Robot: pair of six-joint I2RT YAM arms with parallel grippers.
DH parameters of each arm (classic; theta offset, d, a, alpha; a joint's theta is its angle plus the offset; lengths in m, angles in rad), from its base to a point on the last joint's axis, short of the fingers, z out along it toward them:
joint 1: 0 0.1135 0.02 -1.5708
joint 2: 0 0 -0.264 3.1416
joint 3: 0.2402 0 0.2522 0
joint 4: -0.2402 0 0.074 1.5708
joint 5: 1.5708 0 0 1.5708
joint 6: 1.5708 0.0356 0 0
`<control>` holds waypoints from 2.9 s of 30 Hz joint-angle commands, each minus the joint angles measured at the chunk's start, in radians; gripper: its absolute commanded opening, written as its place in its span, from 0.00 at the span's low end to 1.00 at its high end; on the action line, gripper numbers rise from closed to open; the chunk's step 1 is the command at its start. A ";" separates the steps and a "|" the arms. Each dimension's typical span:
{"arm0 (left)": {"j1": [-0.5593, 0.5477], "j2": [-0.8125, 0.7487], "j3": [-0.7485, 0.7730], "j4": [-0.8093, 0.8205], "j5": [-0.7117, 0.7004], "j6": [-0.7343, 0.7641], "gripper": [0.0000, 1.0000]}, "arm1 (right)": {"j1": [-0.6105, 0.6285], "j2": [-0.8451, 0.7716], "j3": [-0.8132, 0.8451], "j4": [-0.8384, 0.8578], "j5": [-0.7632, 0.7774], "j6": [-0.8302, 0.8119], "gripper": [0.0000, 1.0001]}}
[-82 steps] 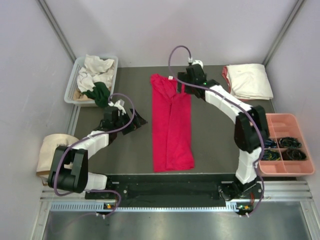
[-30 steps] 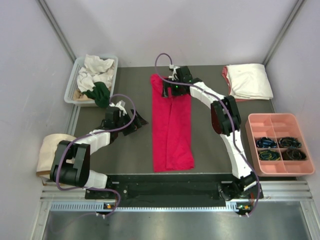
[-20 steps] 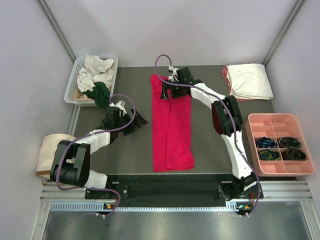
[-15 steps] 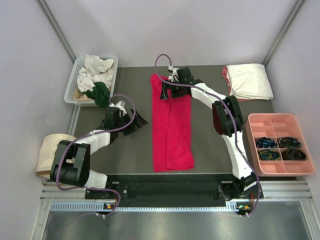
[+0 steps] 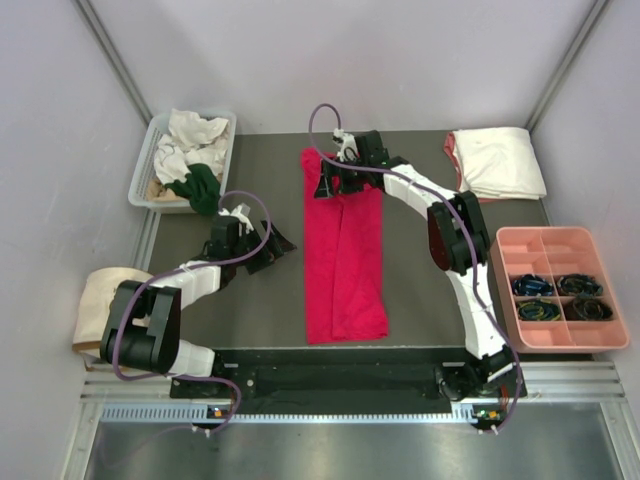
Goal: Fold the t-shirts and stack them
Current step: Grab the bottom of the folded rectangular tshirt with both arms
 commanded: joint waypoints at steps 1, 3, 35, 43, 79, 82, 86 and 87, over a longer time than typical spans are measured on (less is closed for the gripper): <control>-0.002 0.001 -0.012 0.056 0.011 0.000 0.99 | -0.001 -0.032 0.055 0.020 -0.115 -0.007 0.91; -0.002 0.001 -0.014 0.056 0.011 0.000 0.99 | 0.006 -0.016 0.073 0.004 -0.129 -0.013 0.91; -0.002 -0.005 -0.011 0.040 0.005 0.009 0.99 | -0.012 0.156 0.294 -0.055 0.364 -0.033 0.98; -0.002 0.007 -0.005 0.043 0.005 0.006 0.99 | -0.020 0.199 0.310 -0.048 0.289 0.004 0.99; -0.002 0.021 -0.046 0.097 0.020 -0.016 0.99 | -0.015 0.065 0.146 0.021 -0.096 0.021 0.98; -0.002 0.024 -0.047 0.097 0.022 -0.014 0.99 | -0.015 0.045 0.133 0.023 -0.095 0.007 0.98; -0.002 0.020 -0.049 0.099 0.019 -0.016 0.99 | -0.015 0.034 0.142 0.018 -0.100 0.002 0.99; -0.002 0.021 -0.049 0.100 0.017 -0.017 0.99 | -0.015 0.038 0.153 0.014 -0.110 0.002 0.99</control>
